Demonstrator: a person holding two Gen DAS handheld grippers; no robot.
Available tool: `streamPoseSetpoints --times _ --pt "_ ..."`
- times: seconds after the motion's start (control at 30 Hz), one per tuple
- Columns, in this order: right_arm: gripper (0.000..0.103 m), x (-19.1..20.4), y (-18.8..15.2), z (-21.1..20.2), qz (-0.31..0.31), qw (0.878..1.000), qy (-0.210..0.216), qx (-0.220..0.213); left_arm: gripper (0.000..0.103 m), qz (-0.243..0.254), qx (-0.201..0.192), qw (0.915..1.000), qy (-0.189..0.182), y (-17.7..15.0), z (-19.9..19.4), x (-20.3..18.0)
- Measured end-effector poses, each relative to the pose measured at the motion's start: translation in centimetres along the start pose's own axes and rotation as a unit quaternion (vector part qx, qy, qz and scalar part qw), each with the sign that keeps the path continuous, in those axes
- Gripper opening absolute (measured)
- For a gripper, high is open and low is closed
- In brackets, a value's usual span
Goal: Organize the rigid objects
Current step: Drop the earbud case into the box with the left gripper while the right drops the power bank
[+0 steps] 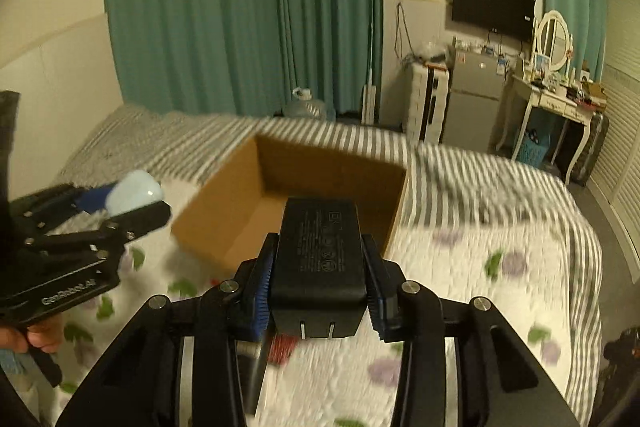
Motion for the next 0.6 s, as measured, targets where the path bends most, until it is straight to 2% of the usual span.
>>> streamPoseSetpoints --times 0.1,0.27,0.4,0.5,0.6 --pt "0.039 -0.5 2.2 1.4 -0.001 1.0 -0.004 -0.008 0.051 0.012 0.017 0.9998 0.005 1.3 3.4 0.0" --pt "0.038 -0.5 3.5 5.4 -0.006 1.0 -0.006 0.005 0.051 0.022 0.038 0.999 0.002 0.9 8.0 -0.1" --pt "0.038 -0.9 2.6 8.5 -0.006 1.0 0.0 0.024 0.054 0.041 0.032 0.9986 0.008 0.6 9.5 -0.7" --pt "0.038 -1.0 2.3 9.7 -0.006 0.999 -0.002 0.033 0.056 0.034 0.042 0.9985 0.01 0.7 10.2 -0.7" --pt "0.038 -1.1 2.4 10.1 -0.006 1.0 -0.005 0.028 0.057 0.028 0.029 0.9991 0.014 0.6 9.5 -0.3"
Point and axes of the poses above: each gripper's, at about its wrist camera, not at the fingertips, and z roughly the way its jaws point, x to its left, y to its top, the point moved 2 cm from there along z, roughly the way its jaws point, and after that the axes turned 12 degrees about x, right-handed, at the moved point
